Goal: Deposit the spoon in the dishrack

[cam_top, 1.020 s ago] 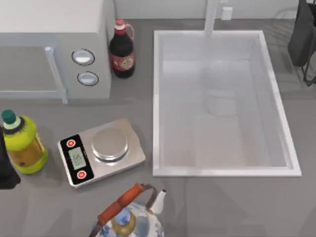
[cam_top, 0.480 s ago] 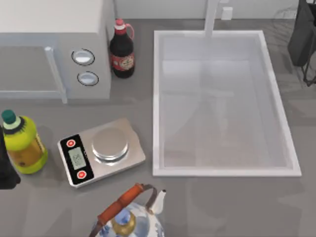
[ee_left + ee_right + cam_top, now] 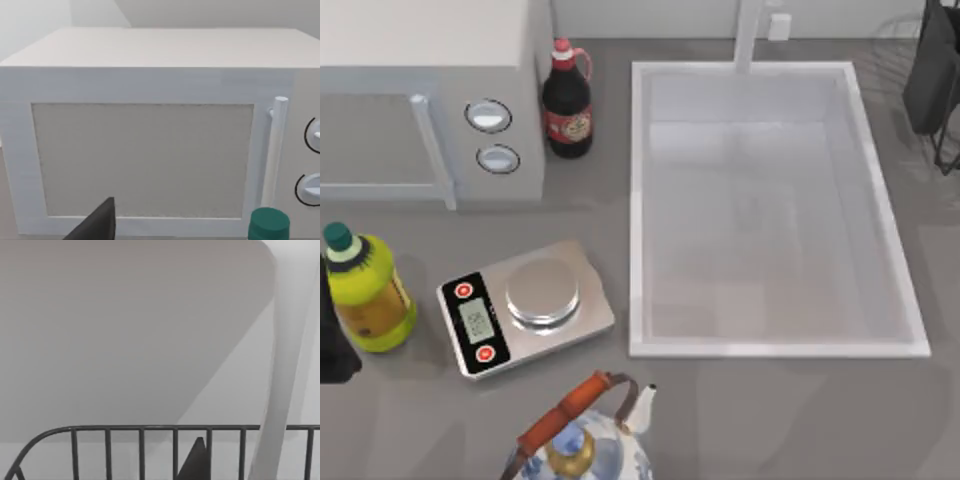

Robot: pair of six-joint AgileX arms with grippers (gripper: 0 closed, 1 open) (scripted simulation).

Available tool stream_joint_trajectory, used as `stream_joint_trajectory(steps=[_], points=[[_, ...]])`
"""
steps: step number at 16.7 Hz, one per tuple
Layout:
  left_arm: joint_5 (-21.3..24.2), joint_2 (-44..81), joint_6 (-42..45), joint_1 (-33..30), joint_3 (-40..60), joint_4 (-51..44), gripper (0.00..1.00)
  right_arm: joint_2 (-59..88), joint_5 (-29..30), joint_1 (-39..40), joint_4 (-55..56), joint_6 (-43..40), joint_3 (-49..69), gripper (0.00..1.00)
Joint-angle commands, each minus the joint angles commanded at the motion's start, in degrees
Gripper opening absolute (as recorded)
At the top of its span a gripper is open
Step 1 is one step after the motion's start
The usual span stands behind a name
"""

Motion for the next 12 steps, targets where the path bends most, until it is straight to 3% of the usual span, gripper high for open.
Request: stream_joint_trajectory(steps=[2, 12], points=[[0.0, 0.0, 0.0, 0.0, 0.0, 0.0, 1.00, 0.0, 0.0, 0.0, 0.0, 0.0, 0.0, 0.00], [0.0, 0.0, 0.0, 0.0, 0.0, 0.0, 1.00, 0.0, 0.0, 0.0, 0.0, 0.0, 0.0, 0.75]])
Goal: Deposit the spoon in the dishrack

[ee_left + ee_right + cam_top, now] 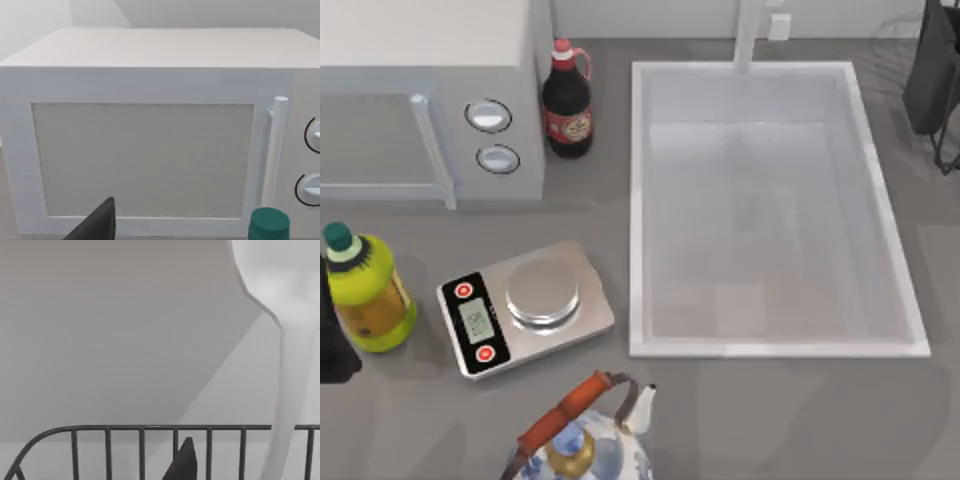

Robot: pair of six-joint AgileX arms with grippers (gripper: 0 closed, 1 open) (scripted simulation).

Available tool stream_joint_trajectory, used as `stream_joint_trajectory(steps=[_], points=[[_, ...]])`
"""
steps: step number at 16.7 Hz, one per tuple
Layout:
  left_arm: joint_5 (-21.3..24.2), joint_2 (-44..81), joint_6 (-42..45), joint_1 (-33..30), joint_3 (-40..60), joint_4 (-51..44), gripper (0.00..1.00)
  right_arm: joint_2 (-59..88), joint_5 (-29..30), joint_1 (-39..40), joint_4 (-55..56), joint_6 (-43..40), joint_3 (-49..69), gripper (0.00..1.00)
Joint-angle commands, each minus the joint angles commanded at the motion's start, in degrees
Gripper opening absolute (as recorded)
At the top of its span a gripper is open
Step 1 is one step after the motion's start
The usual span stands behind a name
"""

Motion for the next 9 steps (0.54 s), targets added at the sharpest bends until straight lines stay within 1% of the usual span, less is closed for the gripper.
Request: stream_joint_trajectory(steps=[3, 4, 9], points=[[0.0, 0.0, 0.0, 0.0, 0.0, 0.0, 1.00, 0.0, 0.0, 0.0, 0.0, 0.0, 0.0, 0.98], [0.0, 0.0, 0.0, 0.0, 0.0, 0.0, 1.00, 0.0, 0.0, 0.0, 0.0, 0.0, 0.0, 1.00], [0.0, 0.0, 0.0, 0.0, 0.0, 0.0, 1.00, 0.0, 0.0, 0.0, 0.0, 0.0, 0.0, 1.00]])
